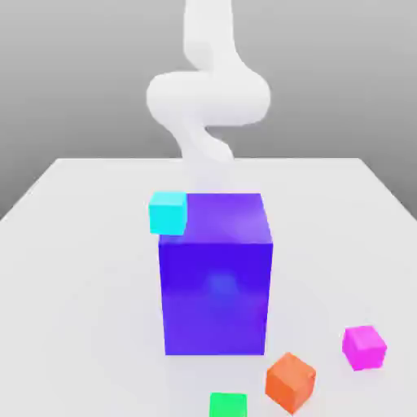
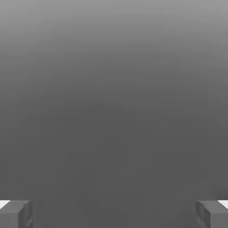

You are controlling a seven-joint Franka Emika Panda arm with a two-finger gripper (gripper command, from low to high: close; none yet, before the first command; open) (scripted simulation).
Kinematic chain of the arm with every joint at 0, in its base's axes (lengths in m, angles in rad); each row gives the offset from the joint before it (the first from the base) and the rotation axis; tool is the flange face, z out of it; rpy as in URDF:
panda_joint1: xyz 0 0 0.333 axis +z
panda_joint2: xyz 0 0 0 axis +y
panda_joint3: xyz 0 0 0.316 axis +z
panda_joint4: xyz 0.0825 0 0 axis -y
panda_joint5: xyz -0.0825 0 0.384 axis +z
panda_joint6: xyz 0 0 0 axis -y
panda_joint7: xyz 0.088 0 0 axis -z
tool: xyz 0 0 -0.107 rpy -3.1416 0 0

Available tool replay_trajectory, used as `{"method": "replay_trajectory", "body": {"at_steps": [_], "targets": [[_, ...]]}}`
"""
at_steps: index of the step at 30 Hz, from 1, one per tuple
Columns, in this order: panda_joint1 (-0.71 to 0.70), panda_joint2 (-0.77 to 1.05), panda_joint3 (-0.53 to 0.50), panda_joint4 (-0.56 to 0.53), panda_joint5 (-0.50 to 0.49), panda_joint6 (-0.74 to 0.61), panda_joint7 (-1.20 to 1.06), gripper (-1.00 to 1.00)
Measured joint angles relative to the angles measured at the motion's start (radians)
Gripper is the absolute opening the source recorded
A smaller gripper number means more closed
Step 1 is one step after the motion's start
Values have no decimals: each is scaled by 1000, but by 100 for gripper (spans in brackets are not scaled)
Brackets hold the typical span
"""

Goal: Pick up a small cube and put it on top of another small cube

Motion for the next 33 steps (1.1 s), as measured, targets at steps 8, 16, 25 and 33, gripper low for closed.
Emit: {"method": "replay_trajectory", "body": {"at_steps": [8,16,25,33], "targets": [[11,293,145,-65,-35,128,140,0],[40,584,273,-129,-113,252,307,0],[172,914,313,-200,-207,389,500,0],[294,1125,180,-164,-338,538,614,-100]]}}
